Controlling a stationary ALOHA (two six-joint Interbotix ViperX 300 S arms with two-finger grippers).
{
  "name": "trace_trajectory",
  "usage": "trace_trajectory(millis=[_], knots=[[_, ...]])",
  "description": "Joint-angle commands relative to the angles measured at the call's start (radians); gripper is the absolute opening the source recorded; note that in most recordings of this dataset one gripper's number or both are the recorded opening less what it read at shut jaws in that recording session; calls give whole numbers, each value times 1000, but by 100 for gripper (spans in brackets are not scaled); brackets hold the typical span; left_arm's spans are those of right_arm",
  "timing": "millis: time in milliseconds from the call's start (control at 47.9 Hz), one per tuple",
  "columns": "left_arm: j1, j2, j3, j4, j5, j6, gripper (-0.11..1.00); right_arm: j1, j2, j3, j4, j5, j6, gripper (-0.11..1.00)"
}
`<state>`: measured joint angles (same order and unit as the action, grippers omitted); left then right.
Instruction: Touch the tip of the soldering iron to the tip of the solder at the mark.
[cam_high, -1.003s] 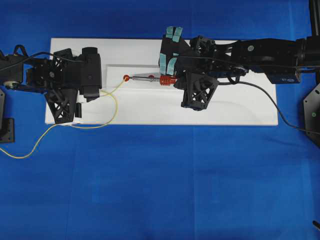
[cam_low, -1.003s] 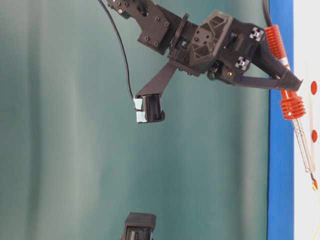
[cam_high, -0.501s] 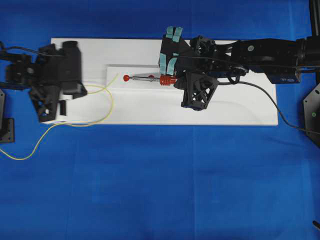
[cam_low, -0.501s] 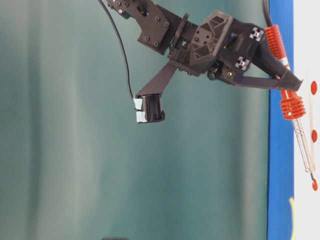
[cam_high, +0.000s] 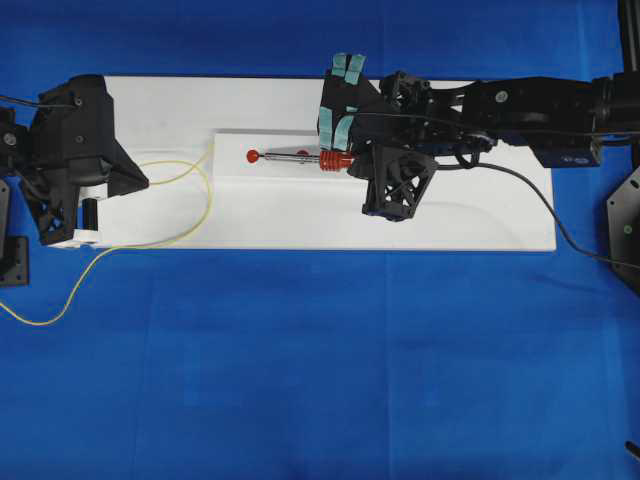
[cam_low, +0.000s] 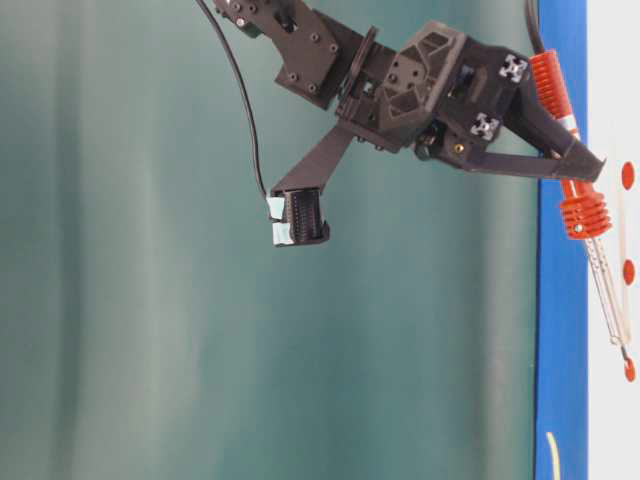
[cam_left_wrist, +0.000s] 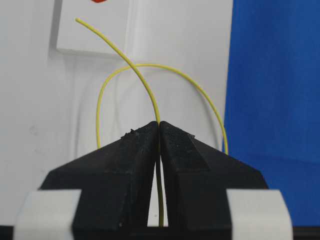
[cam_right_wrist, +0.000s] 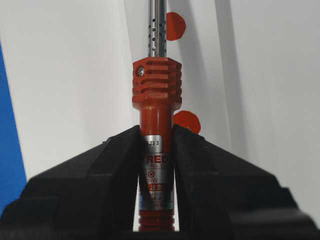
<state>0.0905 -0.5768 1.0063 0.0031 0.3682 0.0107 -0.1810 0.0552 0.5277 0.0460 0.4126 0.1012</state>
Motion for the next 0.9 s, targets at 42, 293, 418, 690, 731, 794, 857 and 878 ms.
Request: trace_trajectory(millis=[42,293,418,690,731,794,857,878], knots=[[-5,5,-20,0,-6,2,2,0,-44,-11,-17,-5,0,6],[-5,3,-20,0,-8,2,2,0,-166,72,-23,-8,6,6],[-5,5,-20,0,-8,2,2,0,-230,137,-23,-14,11,6],[-5,5,-21,0,-9,0,2,0,-302,219,-23,-49,11,6],[-5,5,-21,0,-8,0,2,0,-304,222,-21,-51,11,6],[-5,5,-21,0,-9,0,2,0,-304,222,-23,-51,11,6],[-5,5,-21,0,-12,2,2,0,-304,222,-23,-51,9,6],[-5,5,-21,0,-15,0,2,0,-304,222,-23,-51,9,6]])
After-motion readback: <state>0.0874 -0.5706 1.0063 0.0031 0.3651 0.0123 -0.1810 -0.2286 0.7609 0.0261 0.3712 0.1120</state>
